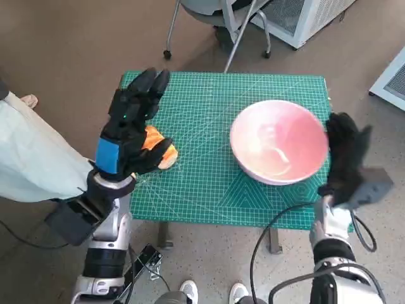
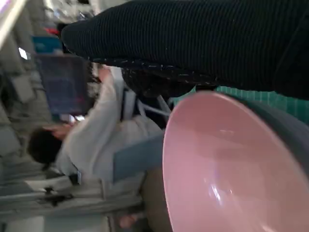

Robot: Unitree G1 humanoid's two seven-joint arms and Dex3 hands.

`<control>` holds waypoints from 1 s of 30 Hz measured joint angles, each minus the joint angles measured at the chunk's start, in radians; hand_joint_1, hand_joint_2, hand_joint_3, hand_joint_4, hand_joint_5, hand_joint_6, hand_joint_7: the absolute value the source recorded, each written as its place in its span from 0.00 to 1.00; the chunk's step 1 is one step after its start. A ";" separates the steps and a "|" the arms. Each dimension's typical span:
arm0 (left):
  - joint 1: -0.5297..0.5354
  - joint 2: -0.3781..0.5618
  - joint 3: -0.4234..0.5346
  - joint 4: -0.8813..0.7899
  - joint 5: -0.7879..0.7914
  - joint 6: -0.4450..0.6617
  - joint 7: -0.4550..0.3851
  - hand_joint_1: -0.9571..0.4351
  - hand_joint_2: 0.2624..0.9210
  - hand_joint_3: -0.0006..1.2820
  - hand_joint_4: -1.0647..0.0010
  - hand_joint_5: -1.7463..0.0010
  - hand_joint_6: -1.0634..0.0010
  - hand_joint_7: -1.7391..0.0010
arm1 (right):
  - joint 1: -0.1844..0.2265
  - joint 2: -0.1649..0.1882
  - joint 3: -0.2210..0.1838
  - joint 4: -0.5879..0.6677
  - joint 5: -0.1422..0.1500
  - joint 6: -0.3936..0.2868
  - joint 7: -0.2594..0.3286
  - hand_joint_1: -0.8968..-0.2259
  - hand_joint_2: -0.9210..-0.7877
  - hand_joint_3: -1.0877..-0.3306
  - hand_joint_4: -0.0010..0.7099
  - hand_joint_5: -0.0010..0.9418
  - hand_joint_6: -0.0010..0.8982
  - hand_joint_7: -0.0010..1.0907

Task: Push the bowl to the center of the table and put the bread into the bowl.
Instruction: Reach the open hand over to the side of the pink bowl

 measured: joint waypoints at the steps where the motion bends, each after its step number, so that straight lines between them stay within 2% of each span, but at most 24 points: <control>1: 0.002 0.002 0.003 -0.001 0.000 0.000 0.000 0.30 1.00 0.25 0.72 1.00 0.83 0.78 | -0.008 0.004 -0.002 0.002 0.002 0.012 0.001 0.62 0.00 0.24 0.44 0.01 0.11 0.56; 3: 0.008 0.004 0.007 -0.005 -0.001 0.000 0.001 0.30 1.00 0.25 0.72 1.00 0.82 0.79 | -0.023 0.013 -0.008 0.005 0.007 0.034 0.002 0.61 0.00 0.24 0.43 0.00 0.10 0.56; 13: 0.045 0.010 0.020 -0.041 0.000 0.000 0.007 0.30 1.00 0.24 0.72 1.00 0.78 0.83 | -0.096 0.071 -0.103 0.015 0.102 0.138 0.058 0.63 0.00 0.26 0.38 0.00 0.10 0.54; 18: 0.060 0.017 0.027 -0.054 0.000 0.000 0.009 0.30 1.00 0.24 0.72 1.00 0.78 0.84 | -0.132 0.093 -0.138 0.018 0.138 0.169 0.075 0.65 0.00 0.29 0.37 0.00 0.11 0.54; 20: 0.068 0.021 0.028 -0.064 0.000 0.000 0.010 0.30 1.00 0.24 0.72 1.00 0.77 0.84 | -0.143 0.101 -0.144 0.019 0.141 0.174 0.075 0.65 0.00 0.30 0.36 0.00 0.12 0.55; 30: 0.105 0.031 0.038 -0.107 0.001 0.016 0.034 0.30 1.00 0.24 0.72 1.00 0.77 0.86 | -0.171 0.143 -0.144 0.024 0.138 0.202 0.075 0.62 0.00 0.34 0.37 0.00 0.09 0.71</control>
